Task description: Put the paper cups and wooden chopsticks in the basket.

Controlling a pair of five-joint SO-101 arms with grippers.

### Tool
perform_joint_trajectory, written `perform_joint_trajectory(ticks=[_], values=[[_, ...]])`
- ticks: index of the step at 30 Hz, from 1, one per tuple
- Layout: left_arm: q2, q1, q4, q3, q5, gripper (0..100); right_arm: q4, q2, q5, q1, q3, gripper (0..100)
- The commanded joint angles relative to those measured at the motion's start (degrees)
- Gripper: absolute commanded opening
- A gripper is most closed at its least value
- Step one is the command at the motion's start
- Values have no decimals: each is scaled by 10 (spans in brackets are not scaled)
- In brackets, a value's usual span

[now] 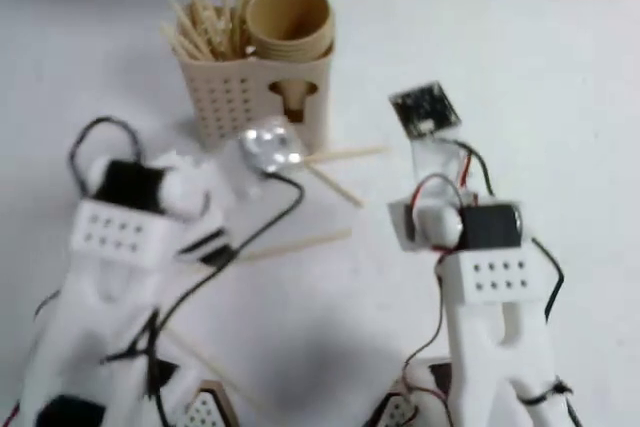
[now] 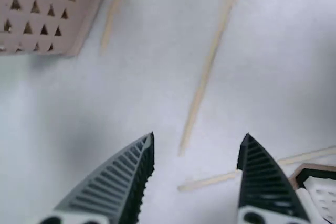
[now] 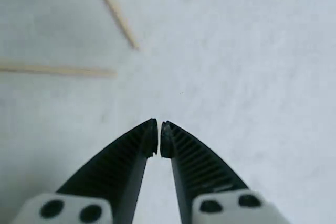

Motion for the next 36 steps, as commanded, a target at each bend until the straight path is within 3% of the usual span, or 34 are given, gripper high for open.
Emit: perform_joint_trajectory(ticks=[1, 6, 16, 23, 31, 36], values=[[69, 44, -54, -4, 27, 260, -65, -41, -40, 36, 68, 28], [177, 85, -130, -8, 51, 244, -152, -51, -98, 78, 130, 28], [361, 113, -254, -20, 56, 234, -236, -53, -99, 78, 202, 28], [476, 100, -229, -119, 112, 229, -235, -56, -120, 78, 203, 28], [539, 133, -149, -190, 111, 15, -235, -56, -121, 80, 203, 28], [491, 168, -118, -183, 136, 23, -235, -55, -122, 81, 204, 28]])
